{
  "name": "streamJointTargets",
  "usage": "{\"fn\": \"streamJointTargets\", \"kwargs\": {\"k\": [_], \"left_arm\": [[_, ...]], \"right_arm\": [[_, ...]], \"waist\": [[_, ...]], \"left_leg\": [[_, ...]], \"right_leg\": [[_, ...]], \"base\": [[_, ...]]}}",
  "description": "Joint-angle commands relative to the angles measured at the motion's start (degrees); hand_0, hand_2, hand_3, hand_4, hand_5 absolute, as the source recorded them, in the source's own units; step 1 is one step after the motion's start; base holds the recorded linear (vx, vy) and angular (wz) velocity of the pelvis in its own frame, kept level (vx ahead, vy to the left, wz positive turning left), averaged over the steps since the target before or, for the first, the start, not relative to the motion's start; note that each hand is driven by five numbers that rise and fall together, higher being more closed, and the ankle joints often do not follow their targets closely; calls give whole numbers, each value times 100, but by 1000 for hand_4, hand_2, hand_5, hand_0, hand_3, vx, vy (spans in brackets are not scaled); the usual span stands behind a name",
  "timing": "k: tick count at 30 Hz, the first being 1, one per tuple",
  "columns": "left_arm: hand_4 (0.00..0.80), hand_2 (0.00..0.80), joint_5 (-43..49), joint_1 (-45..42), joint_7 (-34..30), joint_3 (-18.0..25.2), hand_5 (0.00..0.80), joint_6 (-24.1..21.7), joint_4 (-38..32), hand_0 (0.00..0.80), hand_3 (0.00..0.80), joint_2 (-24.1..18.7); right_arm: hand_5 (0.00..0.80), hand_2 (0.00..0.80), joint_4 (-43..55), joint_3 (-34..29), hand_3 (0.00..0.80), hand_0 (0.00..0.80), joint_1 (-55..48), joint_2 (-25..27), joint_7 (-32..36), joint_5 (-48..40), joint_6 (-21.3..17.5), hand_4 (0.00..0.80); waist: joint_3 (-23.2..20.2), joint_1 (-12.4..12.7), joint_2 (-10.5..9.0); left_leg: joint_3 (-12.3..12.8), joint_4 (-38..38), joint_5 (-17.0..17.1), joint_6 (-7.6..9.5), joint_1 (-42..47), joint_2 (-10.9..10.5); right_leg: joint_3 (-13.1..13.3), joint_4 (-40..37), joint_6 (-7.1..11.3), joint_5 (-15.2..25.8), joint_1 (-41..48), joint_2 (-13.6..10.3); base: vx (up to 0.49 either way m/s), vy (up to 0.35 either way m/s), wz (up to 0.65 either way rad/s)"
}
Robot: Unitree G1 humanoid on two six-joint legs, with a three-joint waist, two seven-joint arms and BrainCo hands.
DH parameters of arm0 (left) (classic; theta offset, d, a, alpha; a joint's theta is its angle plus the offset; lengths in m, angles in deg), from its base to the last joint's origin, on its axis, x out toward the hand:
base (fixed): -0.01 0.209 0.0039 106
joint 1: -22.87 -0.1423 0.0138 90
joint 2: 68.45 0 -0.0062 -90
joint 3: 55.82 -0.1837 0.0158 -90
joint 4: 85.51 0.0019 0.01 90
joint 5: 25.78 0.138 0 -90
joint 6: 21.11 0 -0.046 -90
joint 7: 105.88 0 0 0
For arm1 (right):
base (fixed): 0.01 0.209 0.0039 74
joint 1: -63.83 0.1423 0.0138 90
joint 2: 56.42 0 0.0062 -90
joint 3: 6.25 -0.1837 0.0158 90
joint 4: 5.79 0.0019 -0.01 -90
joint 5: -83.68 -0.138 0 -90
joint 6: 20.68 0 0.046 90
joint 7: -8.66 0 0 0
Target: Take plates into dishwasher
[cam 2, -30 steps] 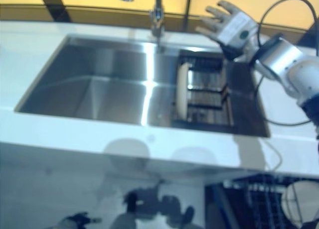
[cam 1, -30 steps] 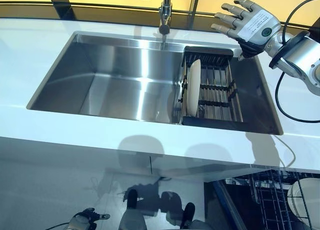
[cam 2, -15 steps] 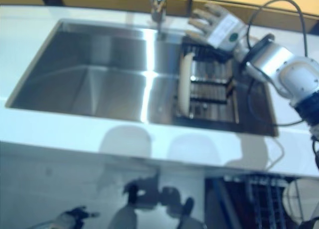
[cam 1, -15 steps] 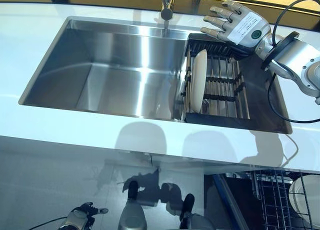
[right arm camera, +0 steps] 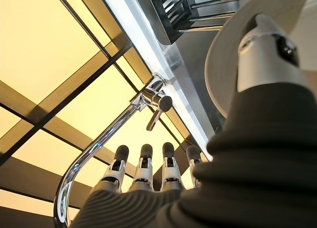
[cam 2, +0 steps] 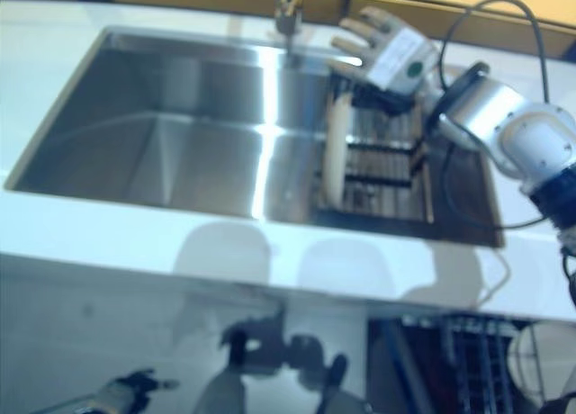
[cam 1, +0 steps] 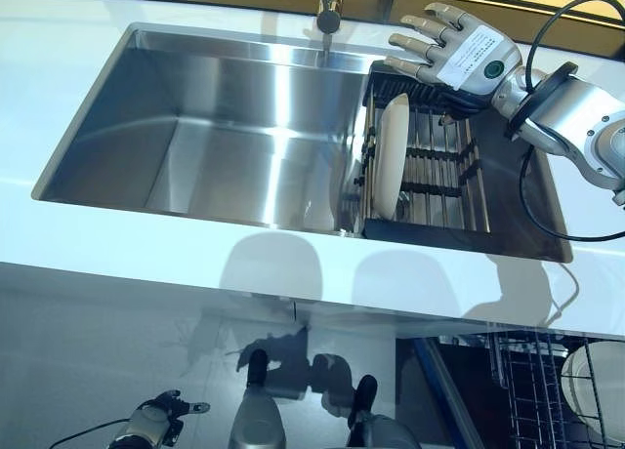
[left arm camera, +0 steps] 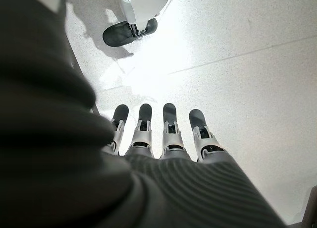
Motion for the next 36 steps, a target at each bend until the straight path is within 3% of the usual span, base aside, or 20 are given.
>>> {"fn": "streamJointTargets", "kwargs": {"k": [1,17,36], "left_arm": [[0,0,-209,195,-32,-59,0,-63,179,0,0,-319],[0,0,-190,228,-59,-48,0,-81,207,0,0,-311],[0,0,-173,234,-119,0,0,-155,208,0,0,-345]], "right_arm": [[0,0,200,134,0,0,271,-35,48,-163,-19,0],[0,0,391,106,0,0,119,-139,285,-137,-86,0],[0,0,560,167,0,0,-286,-199,726,194,-448,0]], "waist": [[-20,15,-262],[-9,38,-212],[65,61,-200]], "left_leg": [[213,-25,-113,226,-4,-203],[214,-25,-112,227,-23,-216],[228,-25,-102,222,-40,-208]], "right_leg": [[155,-9,309,-72,21,-174],[133,-9,316,-69,12,-199],[91,-9,325,-36,-22,-219]], "base": [[0,0,0],[0,0,0],[0,0,0]]}}
